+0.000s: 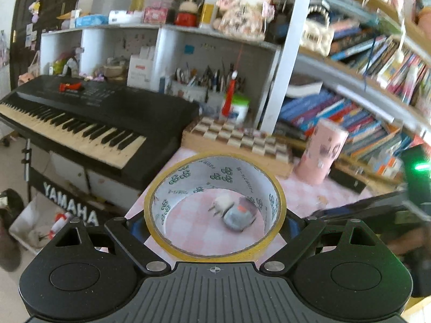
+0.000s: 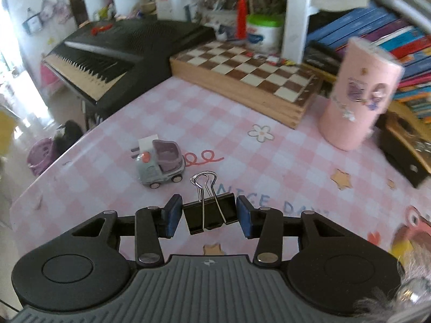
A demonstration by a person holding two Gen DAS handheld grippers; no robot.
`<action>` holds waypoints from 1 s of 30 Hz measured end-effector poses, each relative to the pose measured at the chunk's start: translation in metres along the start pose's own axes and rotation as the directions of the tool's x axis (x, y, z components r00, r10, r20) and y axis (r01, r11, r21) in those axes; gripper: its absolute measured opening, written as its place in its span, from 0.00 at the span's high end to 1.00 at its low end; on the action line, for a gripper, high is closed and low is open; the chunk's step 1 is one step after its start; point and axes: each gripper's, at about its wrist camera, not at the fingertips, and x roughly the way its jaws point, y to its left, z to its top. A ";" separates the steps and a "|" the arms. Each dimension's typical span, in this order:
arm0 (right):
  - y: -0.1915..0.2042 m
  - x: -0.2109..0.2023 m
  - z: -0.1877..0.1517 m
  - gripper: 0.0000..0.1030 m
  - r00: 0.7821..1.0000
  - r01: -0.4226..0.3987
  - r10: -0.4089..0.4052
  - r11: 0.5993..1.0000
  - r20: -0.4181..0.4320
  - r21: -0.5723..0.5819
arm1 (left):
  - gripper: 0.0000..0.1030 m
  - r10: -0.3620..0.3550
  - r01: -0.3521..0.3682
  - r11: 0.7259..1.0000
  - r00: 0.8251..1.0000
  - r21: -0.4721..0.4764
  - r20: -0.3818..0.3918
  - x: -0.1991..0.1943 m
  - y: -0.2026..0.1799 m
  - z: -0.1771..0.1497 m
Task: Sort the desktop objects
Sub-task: 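Lift the tape roll and binder clip and carry them toward the yellow box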
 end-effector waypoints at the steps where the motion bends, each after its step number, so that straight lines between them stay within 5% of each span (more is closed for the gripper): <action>1: 0.005 -0.010 -0.003 0.60 1.000 0.010 -0.010 1.000 0.017 0.000 | 0.10 0.001 -0.001 1.000 1.000 -0.007 -0.018 0.000 0.002 0.000; 12: 0.048 -0.094 -0.044 0.60 0.989 0.064 -0.087 0.981 0.121 0.182 | 0.10 -0.109 0.112 0.990 0.993 0.085 -0.040 -0.039 0.005 -0.004; 30: 0.141 -0.146 -0.118 0.60 0.985 0.122 -0.151 0.953 0.083 0.279 | 0.10 -0.214 0.228 0.961 0.972 0.156 -0.101 -0.115 0.030 -0.054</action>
